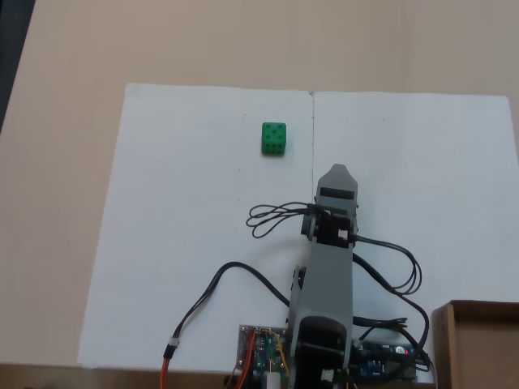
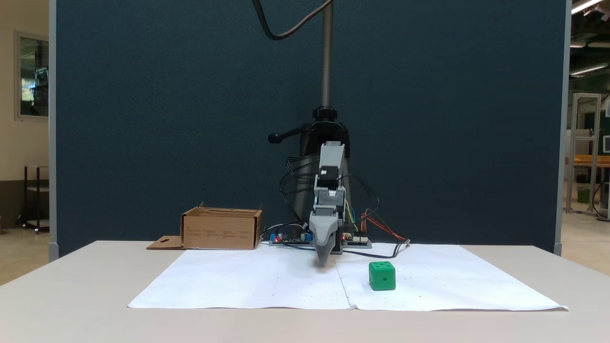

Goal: Grasp a green dice and put it in the bin.

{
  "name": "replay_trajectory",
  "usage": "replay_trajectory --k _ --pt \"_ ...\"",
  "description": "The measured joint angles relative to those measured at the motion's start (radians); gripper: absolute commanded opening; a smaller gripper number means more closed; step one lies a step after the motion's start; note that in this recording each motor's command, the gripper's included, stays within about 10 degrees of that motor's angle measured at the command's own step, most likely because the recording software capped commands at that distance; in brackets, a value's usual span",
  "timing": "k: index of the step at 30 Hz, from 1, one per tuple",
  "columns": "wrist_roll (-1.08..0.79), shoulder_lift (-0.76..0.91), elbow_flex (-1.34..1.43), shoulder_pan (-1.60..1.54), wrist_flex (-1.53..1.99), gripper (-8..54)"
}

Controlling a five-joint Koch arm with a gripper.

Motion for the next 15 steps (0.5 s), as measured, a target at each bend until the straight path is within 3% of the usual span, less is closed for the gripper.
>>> replay_trajectory --k 4,8,15 --pt "0.143 0.000 -0.212 -0.063 0.218 43.0" --pt "0.232 -0.011 -0.245 -0.121 0.433 43.0" --pt "0.344 -0.204 -0.537 -0.224 0.756 43.0"
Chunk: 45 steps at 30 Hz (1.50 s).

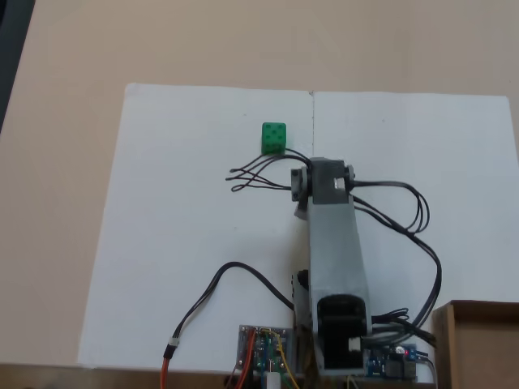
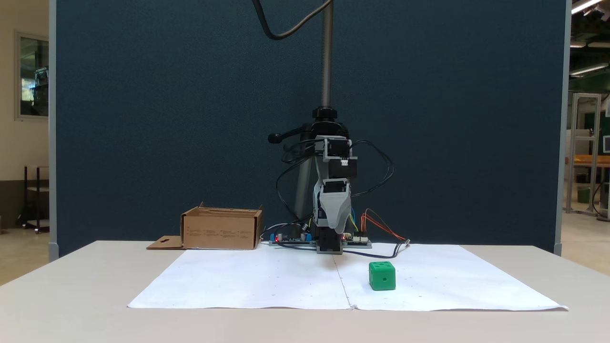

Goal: Grasp a green dice and put it in the bin.

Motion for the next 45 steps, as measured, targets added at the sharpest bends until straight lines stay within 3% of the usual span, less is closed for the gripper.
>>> replay_trajectory --k 11,45 --pt "0.040 -0.256 -0.147 0.003 0.011 43.1" --pt "0.055 -0.288 -0.245 0.126 0.049 43.2"
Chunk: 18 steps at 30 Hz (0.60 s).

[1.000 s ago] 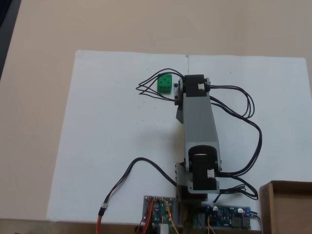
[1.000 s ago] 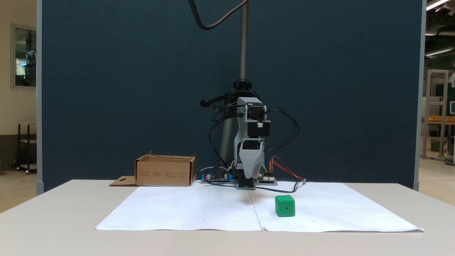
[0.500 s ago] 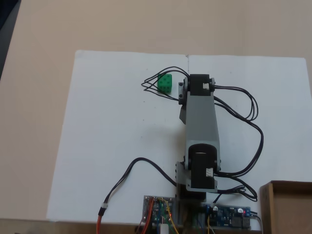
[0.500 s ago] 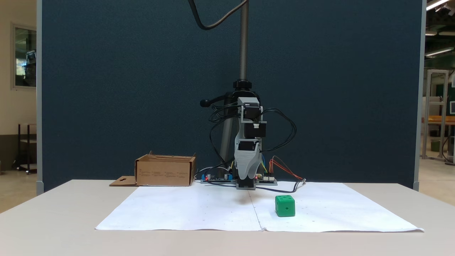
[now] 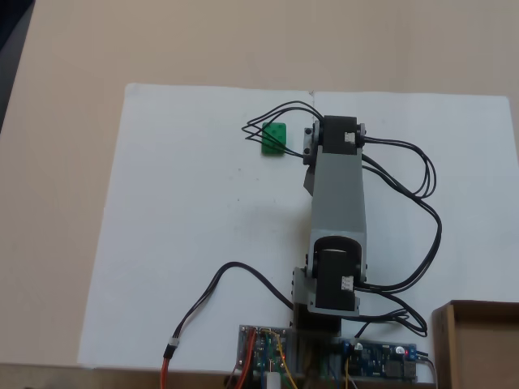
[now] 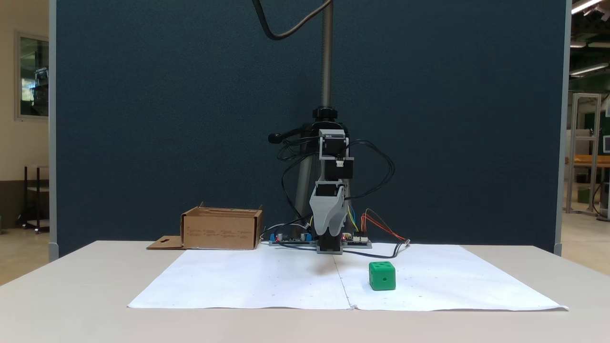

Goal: Grasp a green dice and put it in the bin.

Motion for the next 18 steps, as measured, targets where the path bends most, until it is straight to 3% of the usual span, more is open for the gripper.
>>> replay_trajectory --k 13,18 --pt "0.000 -0.103 -0.049 -0.038 -0.025 43.2" --pt "0.000 -0.209 -0.210 -0.044 -0.043 43.0"
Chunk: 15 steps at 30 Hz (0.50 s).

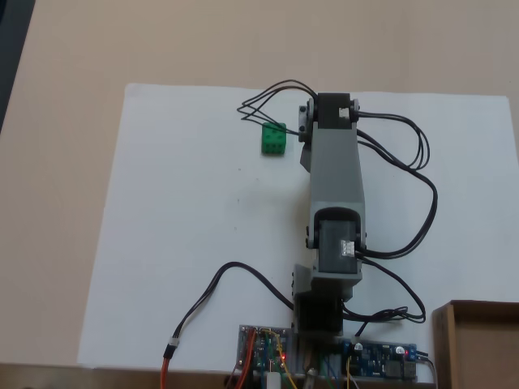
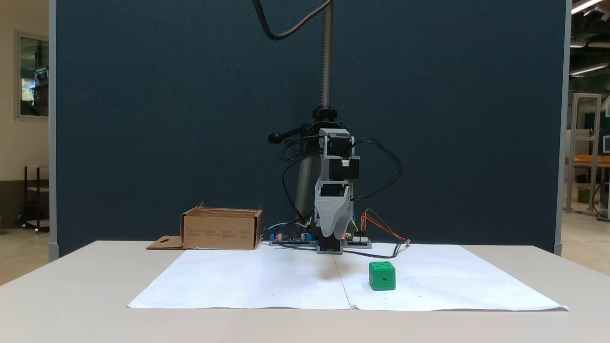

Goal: Grasp a green dice and put it in the bin.

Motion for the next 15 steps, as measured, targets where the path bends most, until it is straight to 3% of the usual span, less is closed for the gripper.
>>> replay_trajectory --k 8,15 --pt "0.000 -0.170 -0.109 -0.149 -0.002 42.4" --pt "-0.006 -0.198 -0.153 -0.236 -0.002 42.2"
